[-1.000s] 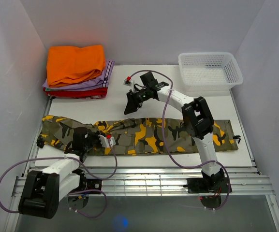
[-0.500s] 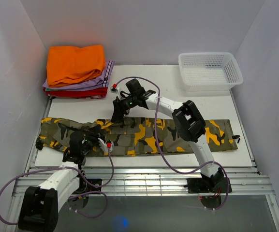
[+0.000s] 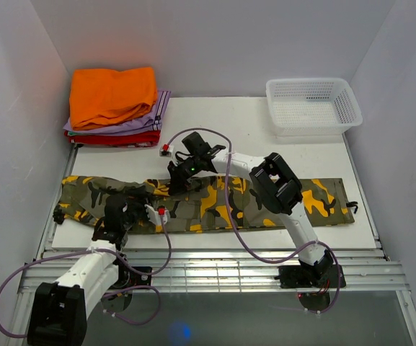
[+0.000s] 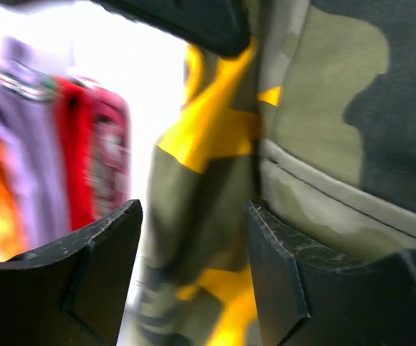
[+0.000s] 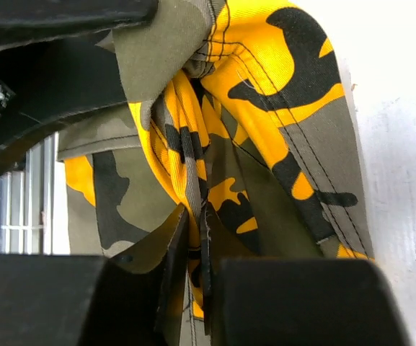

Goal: Fold and stack the trousers
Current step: Fold the trousers

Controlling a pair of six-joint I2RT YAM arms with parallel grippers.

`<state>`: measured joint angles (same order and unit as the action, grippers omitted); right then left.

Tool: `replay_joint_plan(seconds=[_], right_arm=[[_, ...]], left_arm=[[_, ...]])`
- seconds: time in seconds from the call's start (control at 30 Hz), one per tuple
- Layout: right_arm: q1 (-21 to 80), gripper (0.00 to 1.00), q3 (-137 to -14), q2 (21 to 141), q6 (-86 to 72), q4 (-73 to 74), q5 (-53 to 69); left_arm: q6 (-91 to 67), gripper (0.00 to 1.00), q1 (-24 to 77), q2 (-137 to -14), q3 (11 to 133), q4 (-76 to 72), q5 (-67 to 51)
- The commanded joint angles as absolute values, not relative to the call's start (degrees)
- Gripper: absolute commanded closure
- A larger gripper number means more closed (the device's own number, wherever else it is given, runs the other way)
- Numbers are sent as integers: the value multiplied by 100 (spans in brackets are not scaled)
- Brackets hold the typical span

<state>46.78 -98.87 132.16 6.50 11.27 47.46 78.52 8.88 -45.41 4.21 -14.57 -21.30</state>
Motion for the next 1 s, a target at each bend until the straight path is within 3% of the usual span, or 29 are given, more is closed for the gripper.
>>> replay_joint_plan(seconds=[0.0, 0.2, 0.3, 0.4, 0.43, 0.57, 0.7, 0.97], right_arm=[[4755, 88, -10169, 13131, 1177, 1511, 4518], [4834, 90, -9923, 13000, 1406, 1512, 4158], [4895, 91, -9782, 12938, 1450, 1415, 4043], [4922, 91, -9791, 12929, 1459, 1389, 3999], [4939, 91, -9774, 12920, 1459, 1380, 3956], [4983, 92, -9572, 12806, 1511, 1223, 3841], [5141, 92, -9247, 12560, 1861, 1169, 3674], [5730, 92, -9255, 12691, 2645, 1441, 2576]], left_arm=[[6778, 30, 765, -4299, 1281, 555, -1986], [5364, 28, 527, -3946, 2653, 2327, -2514], [4239, 30, 414, -4410, 3285, 2626, -2452], [3368, 33, 142, -5551, 4225, 3396, -2740], [3253, 41, 36, -5903, 4489, 3680, -3377], [3068, 52, -929, -7626, 5483, 4798, -4771], [2716, 48, -1160, -8927, 6168, 5062, -4887], [2365, 36, -783, -9167, 6548, 4720, -3833]])
